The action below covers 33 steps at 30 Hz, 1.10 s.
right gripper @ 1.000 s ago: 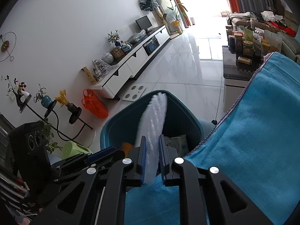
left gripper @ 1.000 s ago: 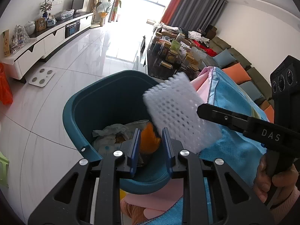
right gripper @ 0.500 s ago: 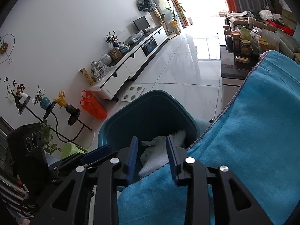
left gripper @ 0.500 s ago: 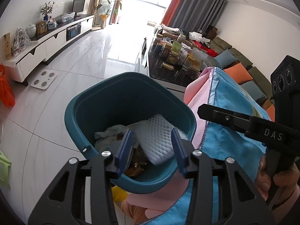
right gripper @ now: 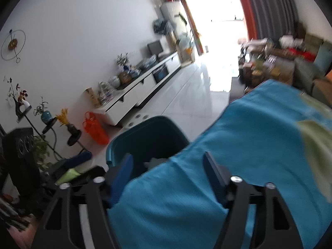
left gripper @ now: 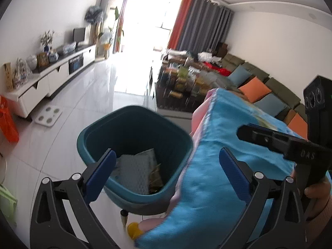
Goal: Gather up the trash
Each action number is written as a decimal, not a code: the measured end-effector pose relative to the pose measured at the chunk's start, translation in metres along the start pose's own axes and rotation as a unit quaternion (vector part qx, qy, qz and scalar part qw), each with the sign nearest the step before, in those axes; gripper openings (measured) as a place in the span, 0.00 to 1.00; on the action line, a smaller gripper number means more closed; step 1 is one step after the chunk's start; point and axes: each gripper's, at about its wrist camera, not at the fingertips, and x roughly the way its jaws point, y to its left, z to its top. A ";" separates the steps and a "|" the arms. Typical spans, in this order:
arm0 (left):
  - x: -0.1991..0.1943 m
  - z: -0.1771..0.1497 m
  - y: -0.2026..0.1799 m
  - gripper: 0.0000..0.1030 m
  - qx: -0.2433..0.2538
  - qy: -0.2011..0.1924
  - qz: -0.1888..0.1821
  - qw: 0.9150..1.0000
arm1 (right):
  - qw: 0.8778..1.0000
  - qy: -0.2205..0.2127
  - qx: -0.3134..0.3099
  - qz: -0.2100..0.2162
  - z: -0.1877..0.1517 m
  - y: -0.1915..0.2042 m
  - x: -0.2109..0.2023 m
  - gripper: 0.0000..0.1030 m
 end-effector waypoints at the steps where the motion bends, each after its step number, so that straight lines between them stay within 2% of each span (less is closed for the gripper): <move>1: -0.004 -0.001 -0.007 0.95 0.002 -0.008 0.000 1.000 | 1.000 -0.010 -0.005 -0.008 -0.003 -0.002 -0.009 0.75; 3: -0.011 -0.003 -0.017 0.95 0.007 -0.022 -0.002 1.000 | 0.999 -0.031 -0.013 -0.030 -0.009 -0.007 -0.027 0.83; 8: -0.023 -0.007 -0.056 0.95 0.037 -0.047 -0.017 0.998 | 0.992 -0.085 -0.014 -0.090 -0.028 -0.023 -0.075 0.93; 14: -0.027 -0.012 -0.108 0.95 0.058 -0.067 -0.041 0.995 | 0.979 -0.126 0.002 -0.158 -0.053 -0.043 -0.120 0.93; 21: -0.035 -0.019 -0.163 0.95 0.103 -0.106 -0.061 0.987 | 0.956 -0.167 0.015 -0.239 -0.085 -0.056 -0.163 0.93; 27: -0.037 -0.025 -0.203 0.95 0.130 -0.129 -0.079 0.980 | 0.939 -0.199 0.025 -0.280 -0.101 -0.064 -0.188 0.93; 33: -0.035 -0.028 -0.223 0.95 0.143 -0.146 -0.081 0.976 | 0.925 -0.221 0.025 -0.306 -0.111 -0.063 -0.204 0.93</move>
